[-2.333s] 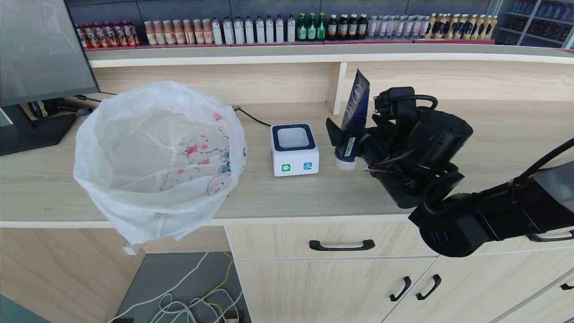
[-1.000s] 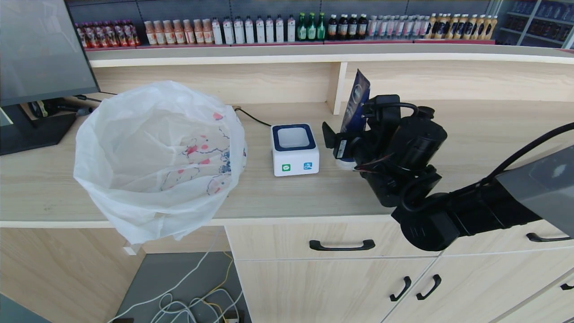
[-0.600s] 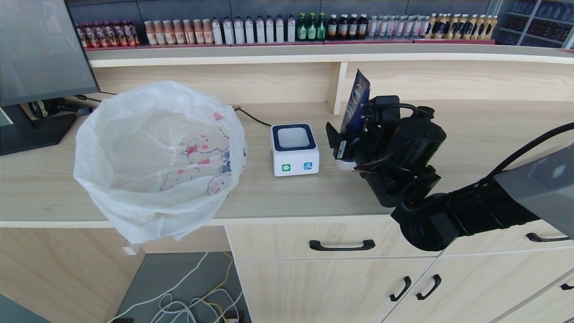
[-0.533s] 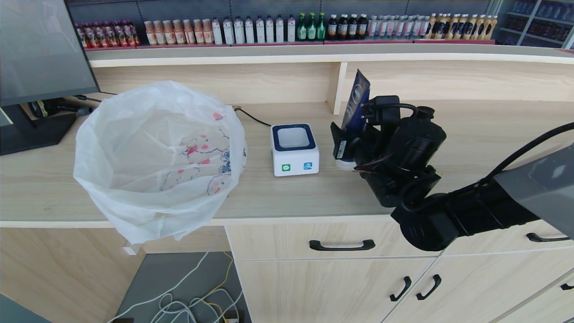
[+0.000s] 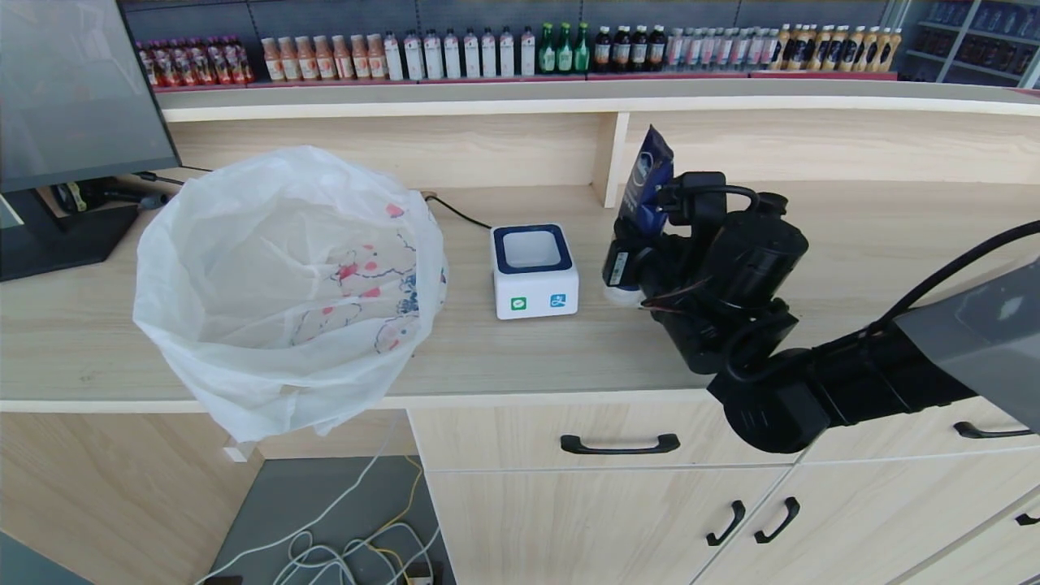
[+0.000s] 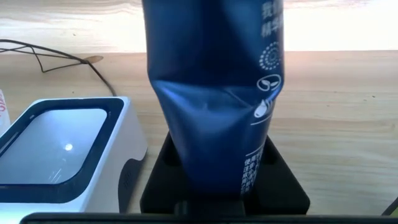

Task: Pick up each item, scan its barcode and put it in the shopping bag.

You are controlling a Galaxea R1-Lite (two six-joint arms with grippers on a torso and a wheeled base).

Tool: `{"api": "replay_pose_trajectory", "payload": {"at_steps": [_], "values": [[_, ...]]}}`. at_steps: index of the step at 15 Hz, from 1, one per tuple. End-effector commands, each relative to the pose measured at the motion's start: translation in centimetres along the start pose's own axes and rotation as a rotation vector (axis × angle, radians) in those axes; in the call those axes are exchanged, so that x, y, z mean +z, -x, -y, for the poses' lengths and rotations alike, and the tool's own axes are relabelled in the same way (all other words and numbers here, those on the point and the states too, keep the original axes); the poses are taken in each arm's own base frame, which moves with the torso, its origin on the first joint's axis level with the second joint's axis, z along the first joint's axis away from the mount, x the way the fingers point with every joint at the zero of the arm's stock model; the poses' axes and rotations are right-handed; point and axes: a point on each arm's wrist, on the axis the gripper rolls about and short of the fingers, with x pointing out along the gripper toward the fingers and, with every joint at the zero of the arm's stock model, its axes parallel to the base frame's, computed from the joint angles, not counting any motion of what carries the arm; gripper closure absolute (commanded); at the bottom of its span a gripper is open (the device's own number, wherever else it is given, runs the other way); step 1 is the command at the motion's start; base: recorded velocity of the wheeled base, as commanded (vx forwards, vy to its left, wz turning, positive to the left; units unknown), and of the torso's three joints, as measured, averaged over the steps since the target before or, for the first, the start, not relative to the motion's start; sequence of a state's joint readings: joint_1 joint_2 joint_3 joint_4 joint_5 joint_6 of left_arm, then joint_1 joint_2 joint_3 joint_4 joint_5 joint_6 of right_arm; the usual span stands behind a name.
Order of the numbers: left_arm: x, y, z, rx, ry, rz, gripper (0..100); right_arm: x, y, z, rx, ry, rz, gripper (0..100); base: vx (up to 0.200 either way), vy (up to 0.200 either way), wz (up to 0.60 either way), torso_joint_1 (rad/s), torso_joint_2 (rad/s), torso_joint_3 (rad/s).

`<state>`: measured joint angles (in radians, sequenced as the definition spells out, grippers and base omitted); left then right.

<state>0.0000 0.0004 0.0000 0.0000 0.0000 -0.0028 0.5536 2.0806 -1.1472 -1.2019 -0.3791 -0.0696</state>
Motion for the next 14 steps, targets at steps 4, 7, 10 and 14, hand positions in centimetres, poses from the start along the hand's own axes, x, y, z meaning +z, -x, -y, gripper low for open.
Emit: {"api": "replay_pose_trajectory", "payload": {"at_steps": [4,7,10,14], "values": [[0.0,0.0,0.0,0.0,0.0,0.0,0,1.5,0.4,0.1,0.006,-0.013,0.034,100,0.0,0.0,0.0,0.0,0.0,0.0],[0.0,0.0,0.0,-0.002,0.0,0.0,0,3.9,1.3,0.2,0.016,-0.031,0.08,100,0.0,0.0,0.0,0.0,0.0,0.0],[0.0,0.0,0.0,0.0,0.0,0.0,0,5.7,3.7,-0.1,0.05,-0.044,0.112,100,0.0,0.0,0.0,0.0,0.0,0.0],[0.0,0.0,0.0,-0.002,0.0,0.0,0,5.9,9.3,-1.4,0.141,-0.042,0.136,100,0.0,0.0,0.0,0.0,0.0,0.0]]}}
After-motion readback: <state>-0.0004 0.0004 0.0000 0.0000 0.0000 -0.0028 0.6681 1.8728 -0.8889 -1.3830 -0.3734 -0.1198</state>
